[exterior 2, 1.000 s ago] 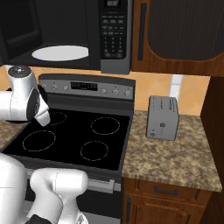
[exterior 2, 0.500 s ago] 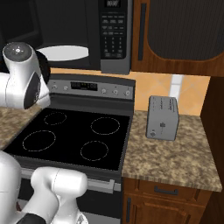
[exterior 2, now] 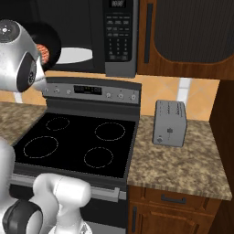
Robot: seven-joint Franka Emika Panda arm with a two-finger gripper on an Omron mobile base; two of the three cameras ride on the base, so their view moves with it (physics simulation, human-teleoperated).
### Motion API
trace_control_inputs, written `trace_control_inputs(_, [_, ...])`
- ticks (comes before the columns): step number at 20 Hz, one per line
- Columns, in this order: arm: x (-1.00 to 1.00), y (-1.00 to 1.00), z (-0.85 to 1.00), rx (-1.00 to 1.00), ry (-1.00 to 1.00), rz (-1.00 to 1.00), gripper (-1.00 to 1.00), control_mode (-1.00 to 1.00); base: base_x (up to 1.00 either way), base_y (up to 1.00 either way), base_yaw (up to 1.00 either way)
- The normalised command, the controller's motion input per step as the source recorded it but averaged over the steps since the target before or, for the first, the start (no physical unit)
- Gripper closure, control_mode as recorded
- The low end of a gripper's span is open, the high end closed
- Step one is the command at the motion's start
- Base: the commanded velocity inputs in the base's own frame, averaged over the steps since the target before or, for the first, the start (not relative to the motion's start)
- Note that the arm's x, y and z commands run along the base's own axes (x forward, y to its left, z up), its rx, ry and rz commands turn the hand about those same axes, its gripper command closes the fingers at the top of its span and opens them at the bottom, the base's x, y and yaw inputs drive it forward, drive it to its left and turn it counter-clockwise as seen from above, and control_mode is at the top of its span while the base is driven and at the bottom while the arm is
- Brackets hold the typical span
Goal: Open the microwave, place the bowl with waffle inside the microwave, then close the microwave door and turn it on.
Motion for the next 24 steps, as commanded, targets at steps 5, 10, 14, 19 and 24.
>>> trace_control_inputs(5, [0.76,0.3,0.0,0.05,-0.01,-0.29,1.0,-1.0,0.0,0.0,0.0])
trace_control_inputs(10, [0.87,0.16,0.0,0.11,-0.01,-0.11,1.0,-1.0,0.0,0.0,0.0])
trace_control_inputs(14, [0.98,0.08,-0.08,0.01,0.04,0.0,1.0,-1.0,0.0,0.0,0.0])
trace_control_inputs(19, [0.94,0.06,-0.1,0.01,0.07,0.0,1.0,-1.0,0.0,0.0,0.0])
trace_control_inputs(24, [0.81,0.13,-0.25,0.0,0.12,0.0,1.0,-1.0,0.0,0.0,0.0])
